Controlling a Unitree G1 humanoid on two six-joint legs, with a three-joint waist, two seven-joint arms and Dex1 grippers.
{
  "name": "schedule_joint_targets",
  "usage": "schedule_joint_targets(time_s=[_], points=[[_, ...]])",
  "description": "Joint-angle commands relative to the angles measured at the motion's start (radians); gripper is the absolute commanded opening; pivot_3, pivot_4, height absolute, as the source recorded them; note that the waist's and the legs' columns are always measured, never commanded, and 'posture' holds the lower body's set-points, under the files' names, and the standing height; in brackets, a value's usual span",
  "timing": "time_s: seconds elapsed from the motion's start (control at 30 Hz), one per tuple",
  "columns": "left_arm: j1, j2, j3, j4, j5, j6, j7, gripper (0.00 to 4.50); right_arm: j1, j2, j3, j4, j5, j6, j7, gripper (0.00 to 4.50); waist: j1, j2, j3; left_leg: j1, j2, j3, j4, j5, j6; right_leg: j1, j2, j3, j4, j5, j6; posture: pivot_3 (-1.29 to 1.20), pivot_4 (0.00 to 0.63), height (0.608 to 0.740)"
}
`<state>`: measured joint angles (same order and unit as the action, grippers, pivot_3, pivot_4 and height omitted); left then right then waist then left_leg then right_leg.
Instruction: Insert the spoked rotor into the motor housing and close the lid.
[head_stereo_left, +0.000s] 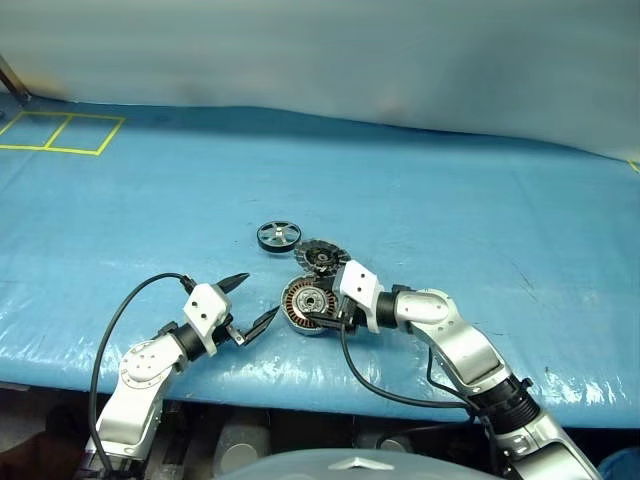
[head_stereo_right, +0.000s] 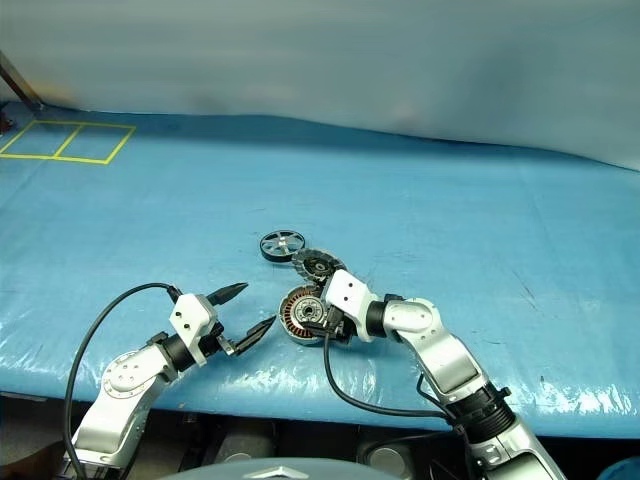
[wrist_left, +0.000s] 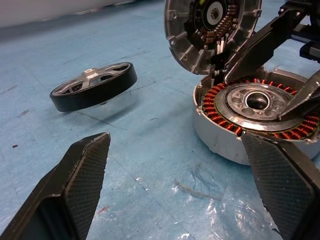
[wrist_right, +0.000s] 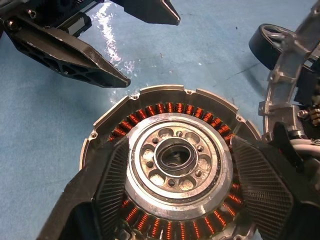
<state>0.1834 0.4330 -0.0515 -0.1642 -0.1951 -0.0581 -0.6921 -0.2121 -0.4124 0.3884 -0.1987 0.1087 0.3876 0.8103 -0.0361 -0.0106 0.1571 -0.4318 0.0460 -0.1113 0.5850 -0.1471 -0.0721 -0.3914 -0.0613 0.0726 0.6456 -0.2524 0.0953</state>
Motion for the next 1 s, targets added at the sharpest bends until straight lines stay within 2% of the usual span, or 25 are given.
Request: schedule_joint_targets(time_s=[0.03,0.23,0.33,0.57,1.0], points=[[-0.002,-0.005,-0.003,-0.031,0.002,-0.026,0.004,4.5,0.003,0.009,-0.012,-0.022,0.026,0.012,0.005,3.25,0.0,0.0,0.0,0.0,0.0,0.0,0.0,0.0,0.0,0.0,0.0,0.0,0.0,0.0,0.0,0.0,0.15,0.74],[-0.002,-0.005,-0.004,-0.032,0.003,-0.026,0.007,4.5,0.002,0.021,-0.02,-0.027,0.053,0.021,0.009,3.25,0.0,0.0,0.0,0.0,0.0,0.0,0.0,0.0,0.0,0.0,0.0,0.0,0.0,0.0,0.0,0.0,0.15,0.74],[-0.001,-0.005,-0.005,-0.033,0.004,-0.026,0.008,4.5,0.002,0.029,-0.027,-0.03,0.067,0.024,0.009,2.4,0.0,0.0,0.0,0.0,0.0,0.0,0.0,0.0,0.0,0.0,0.0,0.0,0.0,0.0,0.0,0.0,0.15,0.74],[0.0,-0.004,-0.009,-0.033,0.004,-0.025,0.01,4.5,-0.001,0.033,-0.041,-0.025,0.082,0.025,-0.003,0.1,0.0,0.0,0.0,0.0,0.0,0.0,0.0,0.0,0.0,-0.001,0.0,0.0,0.0,0.0,0.0,0.0,0.15,0.74],[-0.004,-0.001,-0.016,-0.03,0.003,-0.024,0.01,4.5,-0.004,-0.019,-0.001,-0.008,-0.002,0.018,-0.012,0.04,0.0,0.0,0.0,0.0,0.0,0.0,0.0,0.0,0.0,0.0,0.0,0.0,0.0,0.0,0.0,0.0,0.15,0.74]])
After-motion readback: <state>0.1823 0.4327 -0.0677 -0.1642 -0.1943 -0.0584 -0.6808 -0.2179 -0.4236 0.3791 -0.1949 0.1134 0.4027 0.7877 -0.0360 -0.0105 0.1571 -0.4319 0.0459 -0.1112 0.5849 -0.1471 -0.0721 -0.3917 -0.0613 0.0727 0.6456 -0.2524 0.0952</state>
